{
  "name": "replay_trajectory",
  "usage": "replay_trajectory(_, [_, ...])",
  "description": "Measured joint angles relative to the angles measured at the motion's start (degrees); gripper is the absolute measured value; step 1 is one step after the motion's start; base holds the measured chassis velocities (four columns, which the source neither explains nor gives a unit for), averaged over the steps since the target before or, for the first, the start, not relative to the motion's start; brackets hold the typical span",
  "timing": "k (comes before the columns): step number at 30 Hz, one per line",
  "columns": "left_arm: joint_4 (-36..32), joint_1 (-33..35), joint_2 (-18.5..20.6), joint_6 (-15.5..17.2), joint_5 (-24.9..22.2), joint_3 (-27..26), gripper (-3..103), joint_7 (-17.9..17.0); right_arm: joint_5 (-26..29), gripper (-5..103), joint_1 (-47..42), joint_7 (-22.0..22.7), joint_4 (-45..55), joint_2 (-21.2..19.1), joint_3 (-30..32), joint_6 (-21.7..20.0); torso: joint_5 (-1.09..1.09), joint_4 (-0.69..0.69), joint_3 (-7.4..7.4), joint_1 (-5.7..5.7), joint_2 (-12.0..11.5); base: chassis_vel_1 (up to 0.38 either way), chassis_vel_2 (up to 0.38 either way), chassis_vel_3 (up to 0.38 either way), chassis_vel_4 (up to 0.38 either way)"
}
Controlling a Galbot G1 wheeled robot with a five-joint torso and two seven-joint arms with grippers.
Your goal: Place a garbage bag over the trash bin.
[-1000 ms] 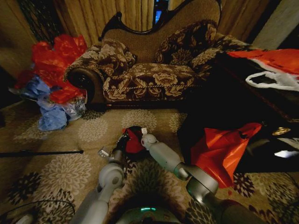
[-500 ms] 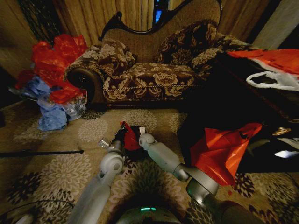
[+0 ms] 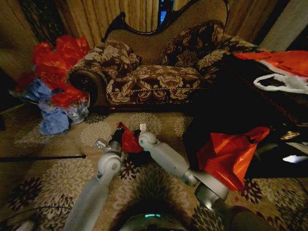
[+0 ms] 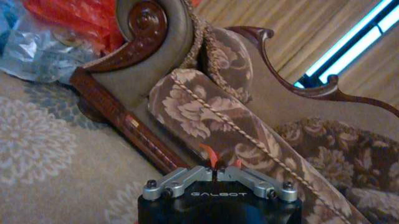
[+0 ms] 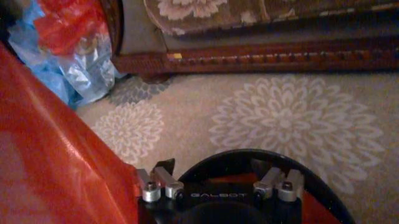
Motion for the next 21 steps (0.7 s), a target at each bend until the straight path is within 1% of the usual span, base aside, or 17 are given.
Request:
replay_trajectory(2, [0.7, -1.0, 0.3, 0.0, -0.9, -0.2, 0, -0.3, 1.0, 93, -0.3, 0.8, 2.1, -2.0, -0.1, -0.1, 0.0, 0.0, 0.0, 0.0, 0.0, 0.0, 0.0, 0.0, 0.0])
replay_trajectory(3, [0.7, -1.0, 0.3, 0.0, -0.9, -0.2, 0, -0.3, 1.0, 93, -0.3, 0.8, 2.1, -2.0, -0.1, -0.1, 0.0, 0.0, 0.0, 0.0, 0.0, 0.0, 0.0, 0.0, 0.0])
replay_trajectory(4, [1.2, -1.4, 0.4, 0.1, -1.2, -0.2, 0, -0.3, 1.5, 97, -0.4, 1.1, 3.4, -3.1, -0.1, -0.1, 0.0, -0.01, 0.0, 0.0, 0.0, 0.0, 0.0, 0.0, 0.0])
replay_trajectory(6, [1.8, -2.0, 0.6, 0.1, -1.4, -0.2, 0, -0.3, 2.4, 99, -0.6, 1.5, 5.2, -4.7, 0.2, -0.1, 0.01, -0.01, 0.0, 0.0, 0.0, 0.0, 0.0, 0.0, 0.0])
replay_trajectory(7, [1.8, -2.0, 0.6, 0.1, -1.4, -0.2, 0, -0.3, 2.4, 99, -0.6, 1.5, 5.2, -4.7, 0.2, -0.1, 0.01, -0.01, 0.0, 0.0, 0.0, 0.0, 0.0, 0.0, 0.0])
replay_trajectory(10, [3.4, -2.8, 0.9, 0.1, -1.7, -0.3, 0, -0.2, 4.5, 100, -1.2, 2.9, 10.3, -8.1, 1.9, 0.0, 0.0, 0.0, 0.0, 0.0, 0.0, 0.0, 0.0, 0.0, 0.0])
replay_trajectory(11, [3.4, -2.8, 0.9, 0.1, -1.7, -0.3, 0, -0.2, 4.5, 100, -1.2, 2.9, 10.3, -8.1, 1.9, 0.0, 0.0, 0.0, 0.0, 0.0, 0.0, 0.0, 0.0, 0.0, 0.0])
replay_trajectory(14, [4.6, -3.0, 1.7, 0.1, -2.0, -0.6, 0, 0.1, 7.2, 100, -2.7, 4.6, 15.8, -10.4, 4.4, 0.2, 0.01, -0.01, 0.0, 0.0, 0.0, 0.0, 0.0, 0.0, 0.0])
replay_trajectory(15, [4.6, -3.0, 1.7, 0.1, -2.0, -0.6, 0, 0.1, 7.2, 100, -2.7, 4.6, 15.8, -10.4, 4.4, 0.2, 0.01, -0.01, 0.0, 0.0, 0.0, 0.0, 0.0, 0.0, 0.0])
replay_trajectory(17, [5.3, -3.2, 2.0, 0.0, -2.2, -0.7, 0, 0.3, 9.6, 100, -3.9, 5.7, 18.8, -11.5, 5.7, 0.3, 0.0, -0.01, 0.0, 0.0, 0.0, 0.0, 0.0, 0.0, 0.0])
replay_trajectory(18, [5.9, -3.4, 2.1, -0.1, -2.2, -0.7, 0, 0.6, 12.5, 100, -5.1, 6.7, 21.2, -11.8, 6.7, 0.3, 0.0, -0.01, 0.0, 0.0, 0.0, 0.0, 0.0, 0.0, 0.0])
replay_trajectory(19, [5.9, -3.4, 2.1, -0.1, -2.2, -0.7, 0, 0.6, 12.5, 100, -5.1, 6.7, 21.2, -11.8, 6.7, 0.3, 0.0, -0.01, 0.0, 0.0, 0.0, 0.0, 0.0, 0.0, 0.0])
replay_trajectory(21, [6.8, -4.1, 2.1, -0.1, -2.2, -0.5, 0, 0.7, 15.8, 100, -7.7, 8.4, 23.9, -11.4, 7.4, 0.2, 0.0, -0.01, 0.0, 0.0, 0.0, 0.0, 0.0, 0.0, 0.0])
